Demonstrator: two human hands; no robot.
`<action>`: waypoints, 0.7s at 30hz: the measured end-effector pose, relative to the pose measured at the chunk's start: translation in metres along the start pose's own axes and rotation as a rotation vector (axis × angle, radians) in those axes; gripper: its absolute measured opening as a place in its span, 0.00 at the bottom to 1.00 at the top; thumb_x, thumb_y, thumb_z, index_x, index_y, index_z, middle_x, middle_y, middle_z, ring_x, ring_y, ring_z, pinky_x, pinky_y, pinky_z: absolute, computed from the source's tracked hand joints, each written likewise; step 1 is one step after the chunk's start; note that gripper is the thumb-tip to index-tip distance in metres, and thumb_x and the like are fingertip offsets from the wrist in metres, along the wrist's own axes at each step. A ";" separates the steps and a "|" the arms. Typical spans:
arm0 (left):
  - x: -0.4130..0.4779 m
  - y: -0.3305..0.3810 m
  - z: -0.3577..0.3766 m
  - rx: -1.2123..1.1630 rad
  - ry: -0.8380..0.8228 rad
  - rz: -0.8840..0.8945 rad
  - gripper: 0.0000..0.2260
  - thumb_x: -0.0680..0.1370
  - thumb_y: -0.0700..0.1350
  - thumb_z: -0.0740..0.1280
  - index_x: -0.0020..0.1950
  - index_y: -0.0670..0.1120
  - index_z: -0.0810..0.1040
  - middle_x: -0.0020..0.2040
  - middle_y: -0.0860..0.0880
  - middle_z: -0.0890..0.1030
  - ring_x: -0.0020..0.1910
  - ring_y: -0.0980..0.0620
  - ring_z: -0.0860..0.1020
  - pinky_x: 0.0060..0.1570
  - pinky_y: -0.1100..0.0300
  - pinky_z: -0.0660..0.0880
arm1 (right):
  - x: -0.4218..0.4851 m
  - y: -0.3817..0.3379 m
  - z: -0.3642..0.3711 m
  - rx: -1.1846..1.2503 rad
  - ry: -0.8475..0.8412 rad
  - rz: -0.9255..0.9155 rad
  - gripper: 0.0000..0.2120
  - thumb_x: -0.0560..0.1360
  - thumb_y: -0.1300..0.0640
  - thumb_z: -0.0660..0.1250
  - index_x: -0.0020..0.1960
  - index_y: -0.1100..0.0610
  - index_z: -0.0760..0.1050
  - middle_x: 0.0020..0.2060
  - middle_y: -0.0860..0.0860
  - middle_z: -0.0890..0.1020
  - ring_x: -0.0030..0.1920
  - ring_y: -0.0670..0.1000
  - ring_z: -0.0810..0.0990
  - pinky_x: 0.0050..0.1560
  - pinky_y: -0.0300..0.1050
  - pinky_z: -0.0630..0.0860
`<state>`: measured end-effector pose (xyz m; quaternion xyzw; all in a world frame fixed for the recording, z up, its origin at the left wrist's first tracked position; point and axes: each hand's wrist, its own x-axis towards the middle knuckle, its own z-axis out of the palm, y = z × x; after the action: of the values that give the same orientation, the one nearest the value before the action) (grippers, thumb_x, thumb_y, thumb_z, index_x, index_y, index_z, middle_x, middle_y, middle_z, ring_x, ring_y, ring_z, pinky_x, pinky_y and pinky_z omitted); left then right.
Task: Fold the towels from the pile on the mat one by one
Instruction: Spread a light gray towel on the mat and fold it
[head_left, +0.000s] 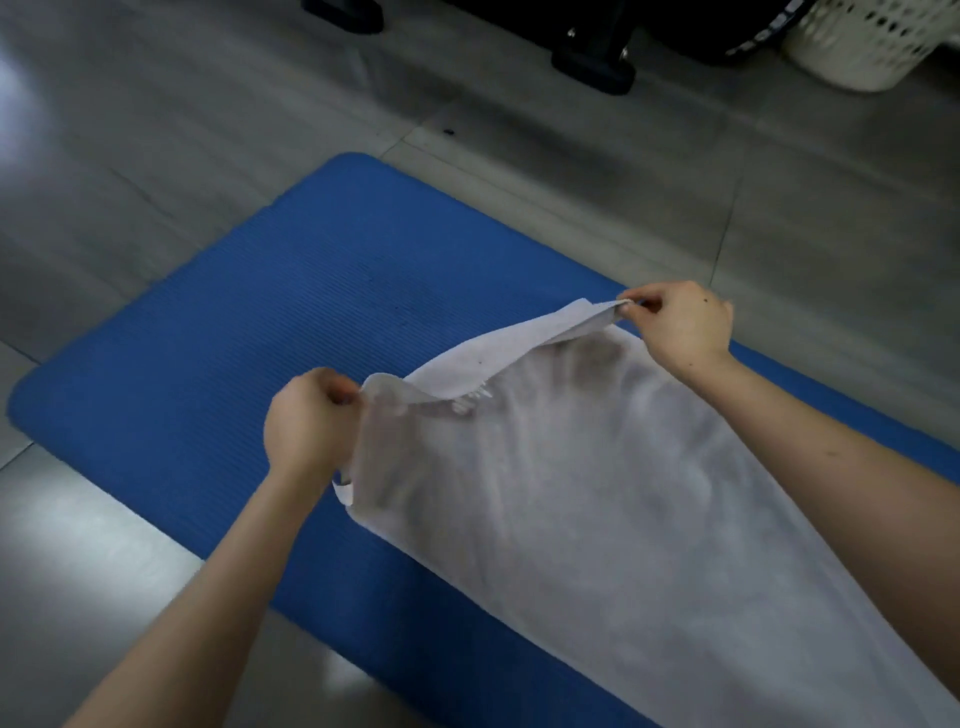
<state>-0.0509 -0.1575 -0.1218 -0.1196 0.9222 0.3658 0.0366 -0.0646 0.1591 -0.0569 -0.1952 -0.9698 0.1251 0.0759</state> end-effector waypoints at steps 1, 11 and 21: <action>-0.006 0.015 -0.006 -0.019 -0.044 0.036 0.05 0.74 0.43 0.65 0.39 0.48 0.79 0.39 0.54 0.80 0.41 0.52 0.76 0.36 0.60 0.70 | -0.003 0.012 -0.010 0.010 -0.014 0.026 0.10 0.78 0.51 0.63 0.55 0.48 0.81 0.46 0.52 0.84 0.52 0.55 0.78 0.58 0.48 0.63; -0.121 0.177 0.033 -0.041 -0.795 0.151 0.02 0.73 0.38 0.70 0.42 0.43 0.79 0.38 0.47 0.75 0.33 0.54 0.72 0.25 0.68 0.70 | -0.114 0.213 -0.123 0.364 -0.316 0.279 0.05 0.73 0.61 0.70 0.44 0.52 0.81 0.35 0.49 0.83 0.38 0.49 0.77 0.41 0.43 0.73; -0.287 0.312 0.131 0.216 -1.108 0.253 0.04 0.72 0.35 0.71 0.41 0.44 0.79 0.35 0.47 0.76 0.31 0.54 0.70 0.25 0.68 0.70 | -0.184 0.400 -0.173 0.741 -0.188 0.602 0.09 0.73 0.70 0.65 0.46 0.59 0.80 0.44 0.55 0.81 0.41 0.50 0.78 0.34 0.28 0.75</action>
<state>0.1471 0.2072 0.0354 0.2056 0.8046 0.2793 0.4820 0.2814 0.4796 -0.0181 -0.4149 -0.7632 0.4953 0.0128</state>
